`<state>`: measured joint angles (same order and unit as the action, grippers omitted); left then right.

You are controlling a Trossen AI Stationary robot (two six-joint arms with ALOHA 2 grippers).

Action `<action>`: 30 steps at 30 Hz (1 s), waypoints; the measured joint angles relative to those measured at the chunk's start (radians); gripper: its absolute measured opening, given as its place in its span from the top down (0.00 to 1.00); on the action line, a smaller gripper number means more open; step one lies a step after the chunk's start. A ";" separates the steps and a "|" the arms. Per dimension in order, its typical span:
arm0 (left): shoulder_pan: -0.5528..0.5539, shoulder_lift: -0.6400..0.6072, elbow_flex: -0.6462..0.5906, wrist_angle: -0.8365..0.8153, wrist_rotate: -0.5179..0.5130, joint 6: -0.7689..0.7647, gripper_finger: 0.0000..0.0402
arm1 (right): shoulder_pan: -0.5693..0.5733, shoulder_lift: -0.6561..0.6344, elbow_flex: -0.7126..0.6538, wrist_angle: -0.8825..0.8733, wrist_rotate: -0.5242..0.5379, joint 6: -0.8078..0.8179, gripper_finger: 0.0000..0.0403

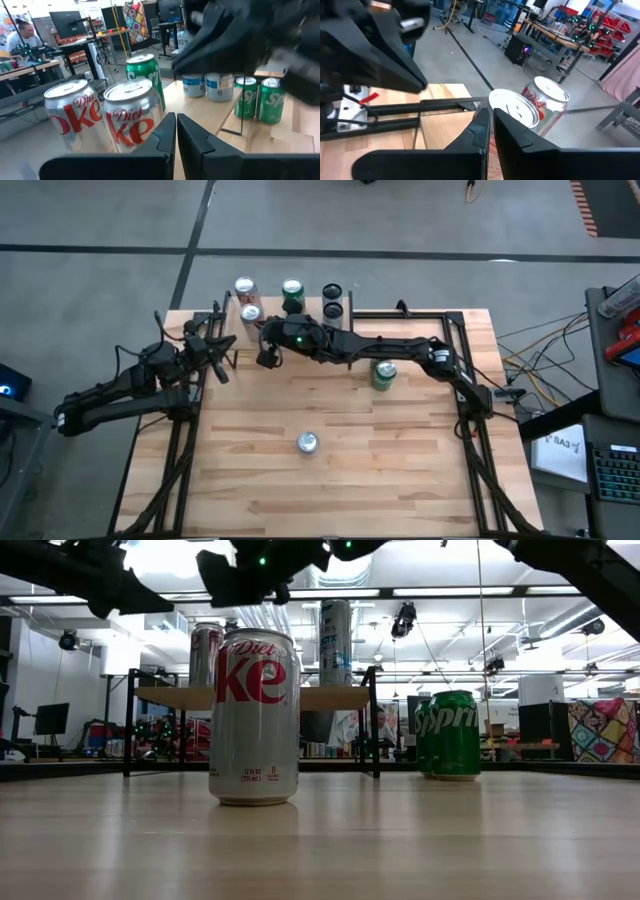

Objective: Place canned beverage on shelf
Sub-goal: Put the top red and silver soda can aligned with the other red and silver soda cans on the shelf

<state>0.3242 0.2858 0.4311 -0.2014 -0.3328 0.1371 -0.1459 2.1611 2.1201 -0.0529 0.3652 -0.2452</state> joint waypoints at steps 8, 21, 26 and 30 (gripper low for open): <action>0.000 0.051 -0.004 0.151 -0.053 0.066 1.00 | -0.003 0.018 0.000 0.048 0.000 0.010 0.97; 0.076 0.271 0.049 0.354 -0.168 0.323 1.00 | -0.003 0.020 0.000 0.081 0.001 0.008 0.97; 0.122 0.374 0.124 0.289 -0.152 0.374 1.00 | -0.001 0.020 0.000 0.072 0.001 -0.001 0.97; 0.164 0.431 0.182 0.212 -0.136 0.389 1.00 | 0.004 0.018 0.000 0.057 0.001 -0.009 0.97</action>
<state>0.4878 0.7168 0.6133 0.0104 -0.4689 0.5265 -0.1416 2.1788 2.1204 0.0037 0.3664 -0.2543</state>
